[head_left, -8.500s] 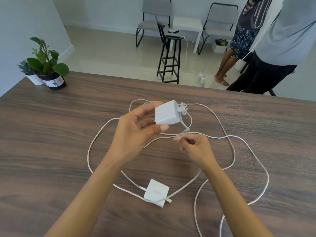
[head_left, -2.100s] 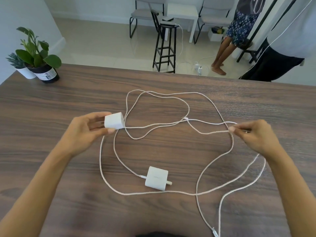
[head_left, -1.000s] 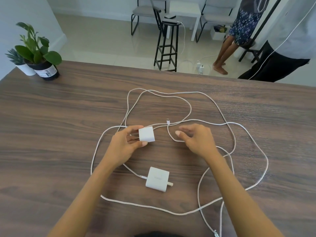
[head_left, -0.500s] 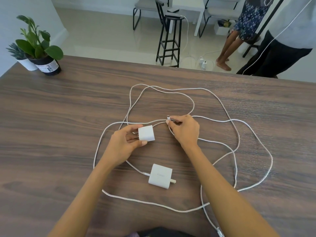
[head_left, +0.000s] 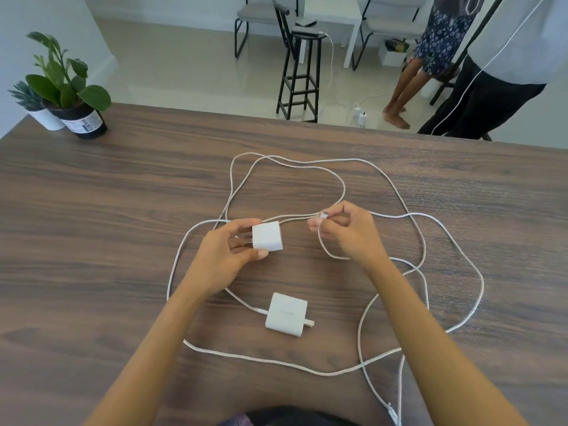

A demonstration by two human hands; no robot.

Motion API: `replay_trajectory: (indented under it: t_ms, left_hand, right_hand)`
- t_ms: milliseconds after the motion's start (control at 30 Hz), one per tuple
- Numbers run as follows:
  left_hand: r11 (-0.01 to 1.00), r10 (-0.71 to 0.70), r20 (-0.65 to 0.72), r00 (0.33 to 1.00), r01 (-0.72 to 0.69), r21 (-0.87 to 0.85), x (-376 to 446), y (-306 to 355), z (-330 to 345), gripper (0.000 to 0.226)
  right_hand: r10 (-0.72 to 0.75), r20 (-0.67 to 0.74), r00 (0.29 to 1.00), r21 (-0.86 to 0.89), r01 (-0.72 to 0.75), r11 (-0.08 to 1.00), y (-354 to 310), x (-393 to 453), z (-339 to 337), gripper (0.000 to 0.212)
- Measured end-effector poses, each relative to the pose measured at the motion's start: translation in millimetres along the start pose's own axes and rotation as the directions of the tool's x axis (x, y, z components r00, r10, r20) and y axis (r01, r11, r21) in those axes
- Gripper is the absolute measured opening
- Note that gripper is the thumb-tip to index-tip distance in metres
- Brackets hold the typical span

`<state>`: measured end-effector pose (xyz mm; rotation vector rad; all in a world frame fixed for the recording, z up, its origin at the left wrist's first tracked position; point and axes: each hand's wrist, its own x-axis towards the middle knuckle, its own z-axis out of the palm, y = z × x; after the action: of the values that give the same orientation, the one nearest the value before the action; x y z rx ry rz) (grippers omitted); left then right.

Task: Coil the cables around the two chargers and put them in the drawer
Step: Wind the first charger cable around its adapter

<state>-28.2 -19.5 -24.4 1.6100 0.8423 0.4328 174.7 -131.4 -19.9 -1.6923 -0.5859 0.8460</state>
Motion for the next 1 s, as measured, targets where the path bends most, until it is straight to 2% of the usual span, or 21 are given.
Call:
replay_trajectory:
  t_ms: [67,200,300,400,600,1000]
  left_hand:
    - [1.000,0.025,0.010,1.000,-0.025,-0.019,-1.1,4.1,2.3,0.051]
    - [0.996,0.067,0.030,0.997,-0.065,-0.065,-2.6,9.9,7.2,0.053]
    - [0.993,0.082,0.032,0.996,-0.079,-0.086,-4.1,12.5,9.5,0.053]
    - [0.989,0.099,0.036,0.994,-0.094,-0.118,-5.2,15.3,10.4,0.054]
    - [0.983,0.119,0.063,0.991,-0.109,-0.149,-4.9,18.9,12.0,0.055]
    - [0.986,0.137,0.076,0.988,-0.128,-0.110,-2.6,22.2,17.9,0.058]
  right_hand:
    - [0.039,0.094,0.995,0.141,-0.052,0.989,-7.6,-11.4,-5.2,0.015]
    - [0.101,0.148,0.984,0.193,-0.129,0.973,-13.5,-23.5,-10.4,0.008]
    - [0.143,0.178,0.974,0.110,-0.164,0.980,-17.2,-28.4,-10.3,0.011]
    - [0.126,0.184,0.975,0.015,-0.131,0.991,-21.8,-31.4,-9.0,0.018]
    - [0.098,0.248,0.964,-0.218,-0.043,0.975,-32.5,-37.8,-6.2,0.006]
    - [0.149,0.277,0.949,-0.199,-0.095,0.975,-38.3,-36.7,-8.5,0.010]
